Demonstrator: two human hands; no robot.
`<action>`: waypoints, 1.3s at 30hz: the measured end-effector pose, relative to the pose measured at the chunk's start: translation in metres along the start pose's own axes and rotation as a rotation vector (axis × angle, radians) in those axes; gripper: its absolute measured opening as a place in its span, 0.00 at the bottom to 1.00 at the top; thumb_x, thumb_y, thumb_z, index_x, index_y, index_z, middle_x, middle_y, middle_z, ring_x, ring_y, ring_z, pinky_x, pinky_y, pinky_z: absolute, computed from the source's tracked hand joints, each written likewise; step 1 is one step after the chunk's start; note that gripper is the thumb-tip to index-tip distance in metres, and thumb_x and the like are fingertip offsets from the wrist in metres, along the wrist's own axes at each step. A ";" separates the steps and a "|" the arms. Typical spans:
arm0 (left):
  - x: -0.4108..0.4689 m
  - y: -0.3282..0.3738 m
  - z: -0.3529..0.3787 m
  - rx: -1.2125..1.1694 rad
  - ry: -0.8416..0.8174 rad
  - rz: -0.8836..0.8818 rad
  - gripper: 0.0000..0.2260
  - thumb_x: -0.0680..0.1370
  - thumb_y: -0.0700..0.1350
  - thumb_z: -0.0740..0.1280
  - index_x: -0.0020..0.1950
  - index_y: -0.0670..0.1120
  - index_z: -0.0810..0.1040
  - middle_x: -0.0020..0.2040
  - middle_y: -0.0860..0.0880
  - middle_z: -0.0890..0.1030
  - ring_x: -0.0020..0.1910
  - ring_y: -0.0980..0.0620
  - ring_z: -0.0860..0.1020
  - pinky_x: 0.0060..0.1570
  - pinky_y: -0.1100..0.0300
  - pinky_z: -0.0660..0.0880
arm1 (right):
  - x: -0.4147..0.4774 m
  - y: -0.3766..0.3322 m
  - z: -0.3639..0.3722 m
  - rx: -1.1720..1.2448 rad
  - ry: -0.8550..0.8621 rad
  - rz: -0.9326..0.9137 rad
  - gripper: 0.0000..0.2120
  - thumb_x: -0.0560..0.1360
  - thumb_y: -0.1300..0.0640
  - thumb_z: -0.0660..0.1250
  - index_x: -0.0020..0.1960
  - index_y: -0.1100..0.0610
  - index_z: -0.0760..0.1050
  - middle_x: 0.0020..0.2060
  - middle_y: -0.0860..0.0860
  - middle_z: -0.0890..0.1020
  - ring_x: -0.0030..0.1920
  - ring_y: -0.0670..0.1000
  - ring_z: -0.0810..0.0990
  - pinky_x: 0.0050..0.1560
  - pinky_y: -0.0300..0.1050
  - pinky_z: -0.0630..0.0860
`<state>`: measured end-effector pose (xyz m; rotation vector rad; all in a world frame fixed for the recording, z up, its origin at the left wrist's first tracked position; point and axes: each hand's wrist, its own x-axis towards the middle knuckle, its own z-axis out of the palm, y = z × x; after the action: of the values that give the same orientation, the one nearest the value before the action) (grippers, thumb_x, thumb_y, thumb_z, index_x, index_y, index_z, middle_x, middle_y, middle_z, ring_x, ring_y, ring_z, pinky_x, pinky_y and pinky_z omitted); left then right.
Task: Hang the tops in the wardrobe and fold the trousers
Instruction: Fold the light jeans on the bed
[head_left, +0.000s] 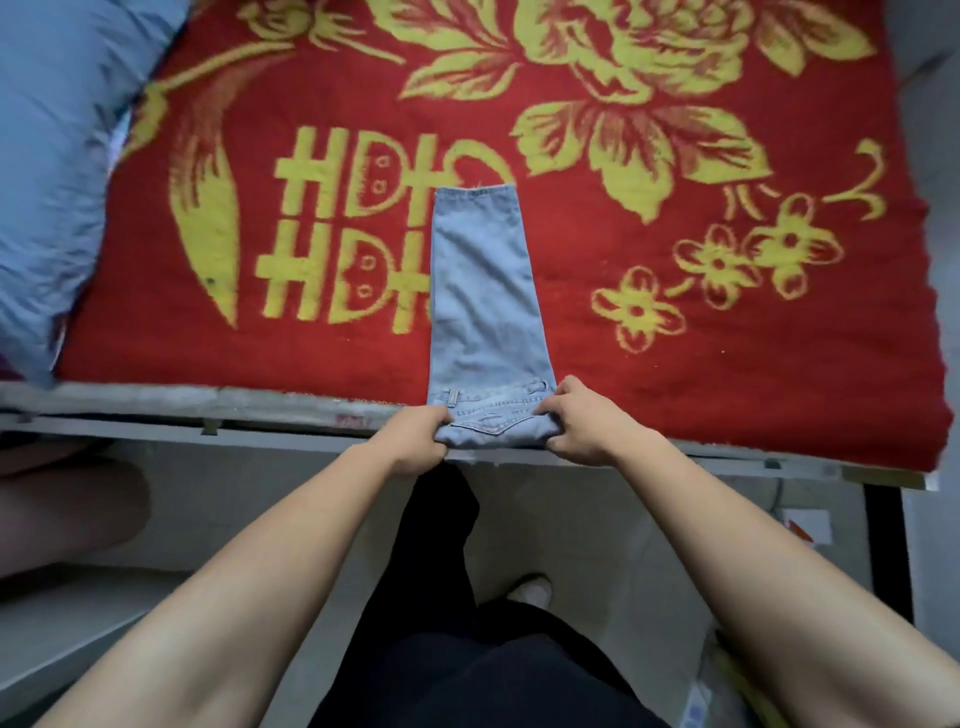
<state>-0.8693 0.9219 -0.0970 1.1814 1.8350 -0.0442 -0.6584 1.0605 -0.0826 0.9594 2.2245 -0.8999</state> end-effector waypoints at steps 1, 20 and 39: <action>0.002 0.000 -0.010 -0.051 0.052 -0.020 0.13 0.73 0.40 0.65 0.56 0.45 0.79 0.55 0.44 0.82 0.56 0.43 0.78 0.51 0.57 0.73 | 0.002 0.002 -0.010 0.021 0.020 0.001 0.23 0.72 0.54 0.68 0.67 0.51 0.76 0.58 0.54 0.73 0.58 0.57 0.77 0.59 0.47 0.74; 0.257 -0.070 -0.087 -0.738 0.294 -0.314 0.16 0.75 0.46 0.72 0.60 0.40 0.76 0.56 0.42 0.81 0.53 0.46 0.80 0.56 0.49 0.78 | 0.262 0.073 -0.069 0.466 0.339 0.467 0.31 0.72 0.35 0.68 0.69 0.51 0.69 0.63 0.55 0.78 0.64 0.59 0.76 0.55 0.47 0.70; 0.360 -0.042 -0.177 -0.938 0.482 -0.332 0.27 0.70 0.44 0.75 0.65 0.43 0.70 0.50 0.47 0.78 0.50 0.49 0.78 0.59 0.50 0.75 | 0.367 0.053 -0.161 0.933 0.386 0.361 0.31 0.70 0.48 0.75 0.70 0.54 0.70 0.51 0.46 0.79 0.53 0.46 0.79 0.58 0.47 0.77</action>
<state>-1.0592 1.2340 -0.2669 0.2231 2.0534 0.8820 -0.8699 1.3579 -0.2558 2.0103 1.7529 -1.7229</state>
